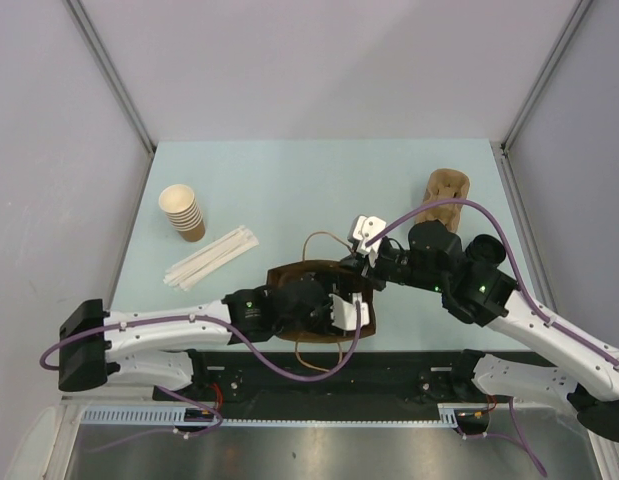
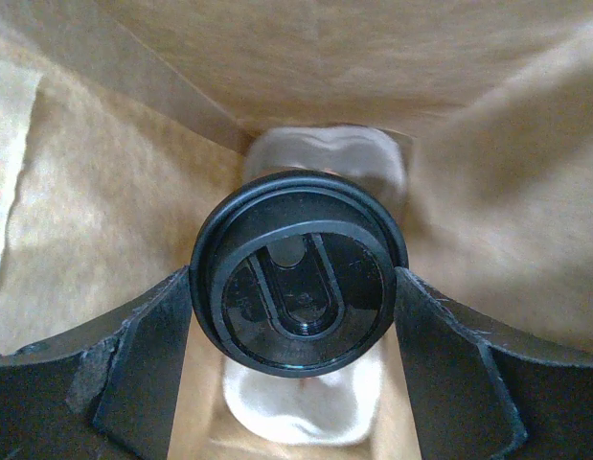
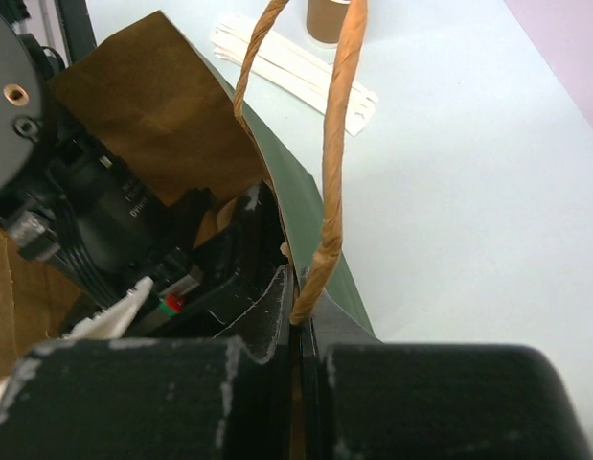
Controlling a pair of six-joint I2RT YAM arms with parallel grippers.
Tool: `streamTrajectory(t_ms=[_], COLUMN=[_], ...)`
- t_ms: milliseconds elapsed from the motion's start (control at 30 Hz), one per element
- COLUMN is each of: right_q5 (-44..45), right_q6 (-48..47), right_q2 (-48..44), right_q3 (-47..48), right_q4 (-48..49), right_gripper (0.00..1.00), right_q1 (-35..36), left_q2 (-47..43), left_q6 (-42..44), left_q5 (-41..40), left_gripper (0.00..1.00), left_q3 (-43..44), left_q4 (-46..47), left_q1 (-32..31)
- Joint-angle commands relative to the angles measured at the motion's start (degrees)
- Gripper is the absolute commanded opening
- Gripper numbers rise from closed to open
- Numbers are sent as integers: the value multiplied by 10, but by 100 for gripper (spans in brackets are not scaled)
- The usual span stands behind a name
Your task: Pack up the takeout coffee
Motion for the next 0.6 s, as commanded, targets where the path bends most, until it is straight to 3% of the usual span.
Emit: streamTrajectory(t_ms=[0, 567], right_q5=[-5, -32], right_q6=[7, 23], right_q2=[-10, -8], right_q3=[2, 2], right_q4=[45, 43], right_gripper=[0, 0], right_q1=[3, 4], left_q2=[9, 40], left_q6=[12, 8], left_q5=[-16, -19], left_gripper=[7, 6], left_q3=[-5, -31], left_q4=[49, 72], left_q1=[-5, -5])
